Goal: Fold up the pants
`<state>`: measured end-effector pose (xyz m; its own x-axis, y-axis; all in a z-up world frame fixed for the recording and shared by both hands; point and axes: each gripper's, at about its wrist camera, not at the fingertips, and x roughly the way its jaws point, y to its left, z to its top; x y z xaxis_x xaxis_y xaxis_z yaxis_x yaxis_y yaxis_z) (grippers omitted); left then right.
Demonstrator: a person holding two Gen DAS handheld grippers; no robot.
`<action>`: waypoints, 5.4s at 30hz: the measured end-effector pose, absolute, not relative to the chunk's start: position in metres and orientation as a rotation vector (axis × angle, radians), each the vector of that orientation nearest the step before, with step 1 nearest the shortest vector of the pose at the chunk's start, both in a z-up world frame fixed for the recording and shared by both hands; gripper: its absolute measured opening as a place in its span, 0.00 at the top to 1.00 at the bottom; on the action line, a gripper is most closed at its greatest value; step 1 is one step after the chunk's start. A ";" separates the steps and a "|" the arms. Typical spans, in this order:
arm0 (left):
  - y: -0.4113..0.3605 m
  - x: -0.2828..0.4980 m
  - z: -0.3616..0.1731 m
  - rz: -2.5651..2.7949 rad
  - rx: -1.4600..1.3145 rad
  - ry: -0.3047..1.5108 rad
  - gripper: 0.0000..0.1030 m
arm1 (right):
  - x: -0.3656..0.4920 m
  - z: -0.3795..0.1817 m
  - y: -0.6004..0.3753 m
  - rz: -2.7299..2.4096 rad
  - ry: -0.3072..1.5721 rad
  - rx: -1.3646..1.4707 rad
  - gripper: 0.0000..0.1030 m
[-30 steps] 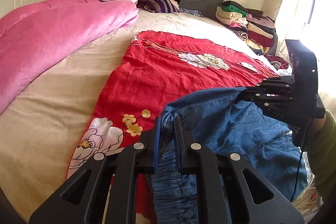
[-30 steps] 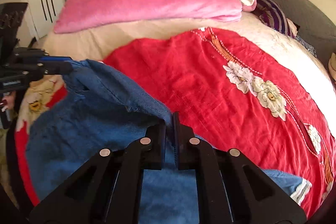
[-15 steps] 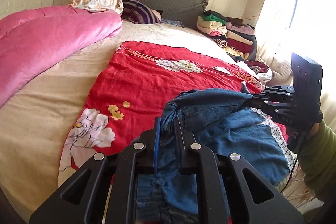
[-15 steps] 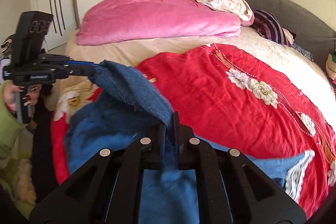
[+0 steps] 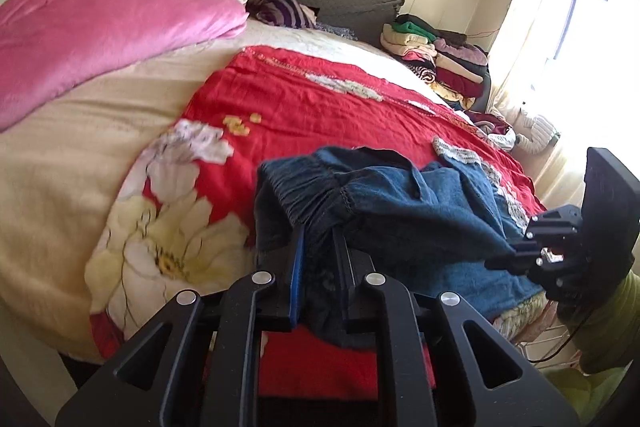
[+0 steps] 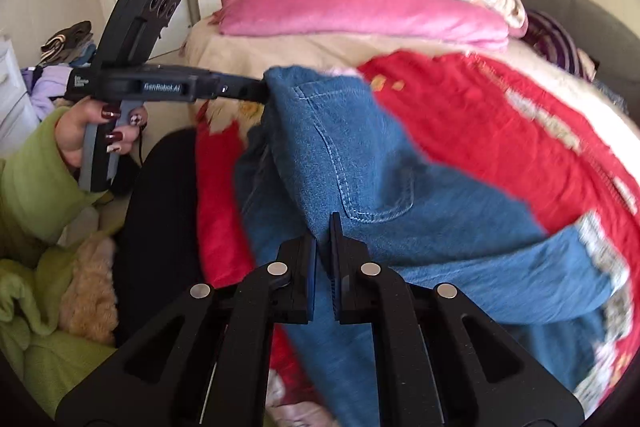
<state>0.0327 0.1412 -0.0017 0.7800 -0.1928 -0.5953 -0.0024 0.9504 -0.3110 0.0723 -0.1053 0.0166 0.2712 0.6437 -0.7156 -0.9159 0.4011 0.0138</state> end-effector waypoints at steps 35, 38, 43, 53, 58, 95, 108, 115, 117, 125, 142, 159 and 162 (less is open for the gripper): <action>0.146 0.047 -0.023 -0.036 -0.465 0.771 0.65 | 0.044 -0.027 -0.094 1.140 0.809 -0.413 0.96; 0.140 0.033 -0.005 -0.012 -0.378 0.725 0.65 | 0.036 -0.020 -0.096 1.143 0.762 -0.435 0.95; 0.138 0.043 -0.027 0.024 -0.325 0.817 0.62 | 0.039 -0.039 -0.088 1.116 0.825 -0.455 0.91; 0.137 0.041 -0.035 0.045 -0.307 0.815 0.60 | 0.042 -0.003 -0.110 1.091 0.721 -0.331 0.65; 0.132 0.023 -0.010 0.106 -0.251 0.753 0.53 | 0.067 -0.044 -0.096 0.978 0.917 -0.399 0.64; -0.012 0.071 0.003 -0.356 -0.129 0.832 0.33 | 0.247 0.032 -0.210 0.542 0.830 -0.186 0.34; -0.047 0.110 -0.050 -0.479 -0.137 0.964 0.33 | 0.337 -0.029 -0.163 0.498 1.035 -0.308 0.40; -0.047 0.111 -0.046 -0.483 -0.132 0.950 0.33 | 0.325 -0.012 -0.190 0.584 0.988 -0.222 0.94; -0.050 0.109 -0.046 -0.482 -0.125 0.943 0.33 | 0.313 0.006 -0.208 0.587 0.939 -0.171 0.94; -0.061 0.109 -0.042 -0.470 -0.082 0.916 0.73 | 0.250 0.075 -0.297 0.563 0.771 0.003 0.94; -0.067 0.076 -0.023 -0.458 0.069 0.851 0.98 | 0.096 0.034 -0.393 0.526 0.868 0.093 0.94; -0.082 0.072 -0.048 -0.468 0.121 0.926 0.97 | 0.090 0.000 -0.432 0.473 0.940 0.176 0.58; -0.082 0.071 -0.049 -0.476 0.122 0.927 0.94 | 0.108 0.007 -0.437 0.443 0.899 0.197 0.51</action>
